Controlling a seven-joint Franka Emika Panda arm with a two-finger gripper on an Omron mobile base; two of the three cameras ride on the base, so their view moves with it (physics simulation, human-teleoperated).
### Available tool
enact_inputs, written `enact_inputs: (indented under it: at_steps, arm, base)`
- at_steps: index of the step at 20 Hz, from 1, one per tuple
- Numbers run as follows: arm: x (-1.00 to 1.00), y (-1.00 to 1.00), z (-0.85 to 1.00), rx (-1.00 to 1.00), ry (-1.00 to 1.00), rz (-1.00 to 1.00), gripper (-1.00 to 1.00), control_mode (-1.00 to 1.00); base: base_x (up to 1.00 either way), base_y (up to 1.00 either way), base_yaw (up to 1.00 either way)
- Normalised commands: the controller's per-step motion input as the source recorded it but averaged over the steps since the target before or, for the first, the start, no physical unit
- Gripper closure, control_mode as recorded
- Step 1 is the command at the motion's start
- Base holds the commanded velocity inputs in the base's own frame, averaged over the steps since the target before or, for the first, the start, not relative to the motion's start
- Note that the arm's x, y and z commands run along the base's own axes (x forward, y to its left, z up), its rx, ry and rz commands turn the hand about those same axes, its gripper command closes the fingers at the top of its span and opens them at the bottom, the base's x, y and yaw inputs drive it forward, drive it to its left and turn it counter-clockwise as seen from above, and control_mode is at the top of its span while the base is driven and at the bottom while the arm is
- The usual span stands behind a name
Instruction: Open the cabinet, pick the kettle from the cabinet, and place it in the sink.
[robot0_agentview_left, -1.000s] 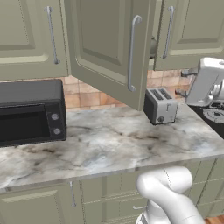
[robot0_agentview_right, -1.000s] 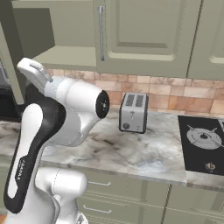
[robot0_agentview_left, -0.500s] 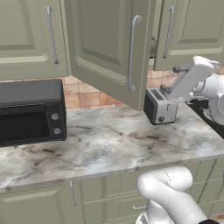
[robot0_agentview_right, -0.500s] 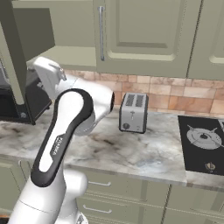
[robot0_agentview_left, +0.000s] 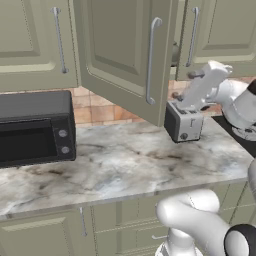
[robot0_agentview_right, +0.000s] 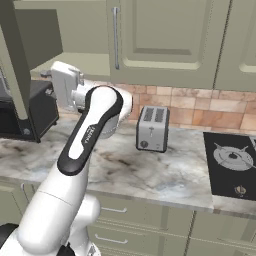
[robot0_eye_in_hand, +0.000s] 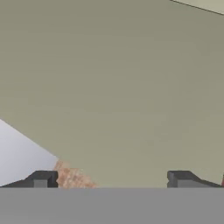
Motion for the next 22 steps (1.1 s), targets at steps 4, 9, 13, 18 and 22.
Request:
enact_inputs:
  at_steps: [4,9,13,18,22]
  arm:
    - [0.29,0.18,0.00,0.00,-0.08,0.13,-1.00,-1.00]
    - [0.29,0.16,0.00,0.00,-0.08,0.07,-1.00,-1.00]
    - [0.29,0.21,0.00,0.00,-0.05,0.00,-1.00,-1.00]
    - [0.26,0.22,-0.01,0.00,-0.01,0.00,-1.00,-1.00]
    - [0.11,0.32,-0.05,0.00,0.00,0.00,-1.00,-1.00]
  base:
    - [0.00,0.00,0.00]
    - [0.00,0.00,0.00]
    - [0.00,0.00,0.00]
    - [0.00,0.00,0.00]
    - [0.00,0.00,0.00]
